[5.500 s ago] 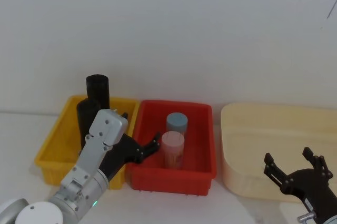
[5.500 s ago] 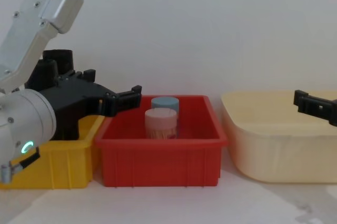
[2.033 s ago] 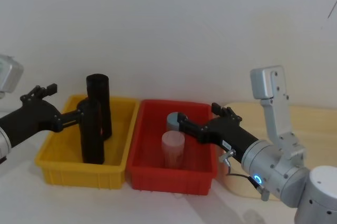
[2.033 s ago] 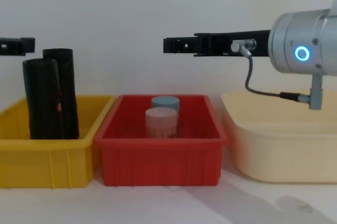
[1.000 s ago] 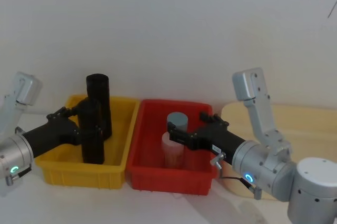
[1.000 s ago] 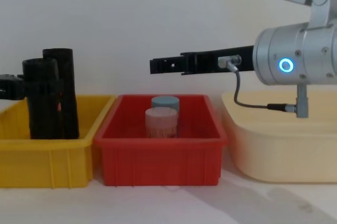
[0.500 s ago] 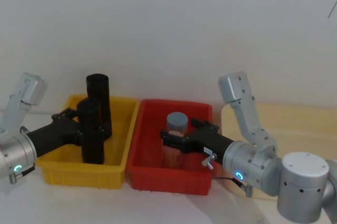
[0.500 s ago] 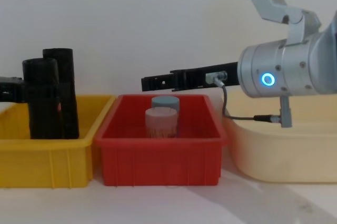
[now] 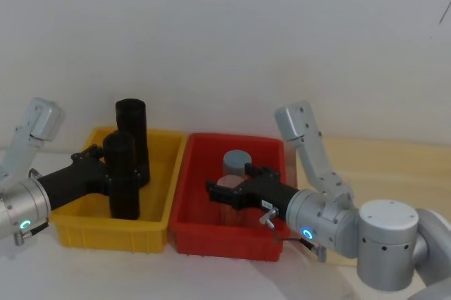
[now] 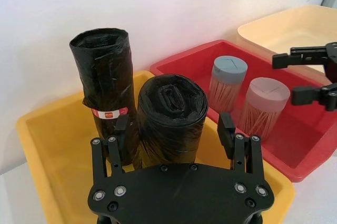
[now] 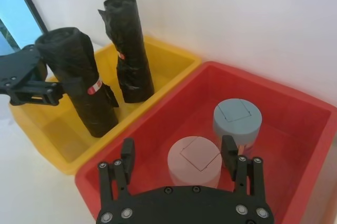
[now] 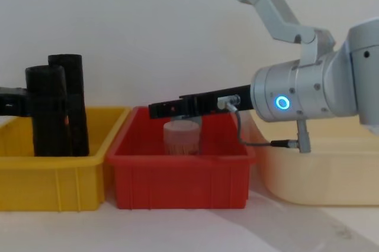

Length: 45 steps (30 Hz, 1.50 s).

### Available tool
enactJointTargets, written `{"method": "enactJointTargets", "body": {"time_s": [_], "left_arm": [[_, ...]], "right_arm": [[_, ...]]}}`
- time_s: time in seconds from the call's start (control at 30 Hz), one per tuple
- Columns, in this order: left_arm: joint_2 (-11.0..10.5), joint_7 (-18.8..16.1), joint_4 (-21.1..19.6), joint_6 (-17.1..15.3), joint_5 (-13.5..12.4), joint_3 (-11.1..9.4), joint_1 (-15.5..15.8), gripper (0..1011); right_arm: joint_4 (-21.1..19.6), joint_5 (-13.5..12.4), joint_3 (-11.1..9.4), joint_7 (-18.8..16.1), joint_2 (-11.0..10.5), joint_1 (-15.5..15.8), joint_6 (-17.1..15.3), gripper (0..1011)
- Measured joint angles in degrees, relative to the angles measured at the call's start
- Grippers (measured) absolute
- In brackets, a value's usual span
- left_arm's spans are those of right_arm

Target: Pick up the garbage bag with the one hand and transfer it to the other hand.

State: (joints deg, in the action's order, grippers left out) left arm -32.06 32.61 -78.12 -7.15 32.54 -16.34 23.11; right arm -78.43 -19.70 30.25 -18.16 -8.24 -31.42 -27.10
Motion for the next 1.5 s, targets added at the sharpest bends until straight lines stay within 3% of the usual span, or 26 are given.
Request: {"method": "enactJointTargets", "body": {"time_s": [0.5,1.07,1.3,1.5], "left_arm": [[0.00,0.22,0.28,0.11,0.04,-0.16,0.20,1001],[0.00,0.30,0.37,0.11,0.03,-0.21,0.27,992],[0.00,0.30,0.37,0.10,0.03,-0.21,0.29,844],[0.00,0.30,0.37,0.10,0.03,-0.21,0.29,685]], "right_arm": [[6.18,2.65,1.51,-0.53,0.67,-2.46,2.71,1004],[8.95,4.20,2.29,-1.80,0.63,-3.42,3.42,1004],[9.37,4.45,2.41,-2.09,0.60,-3.56,3.49,879],[9.61,4.58,2.45,-2.22,0.58,-3.62,3.52,697]]}}
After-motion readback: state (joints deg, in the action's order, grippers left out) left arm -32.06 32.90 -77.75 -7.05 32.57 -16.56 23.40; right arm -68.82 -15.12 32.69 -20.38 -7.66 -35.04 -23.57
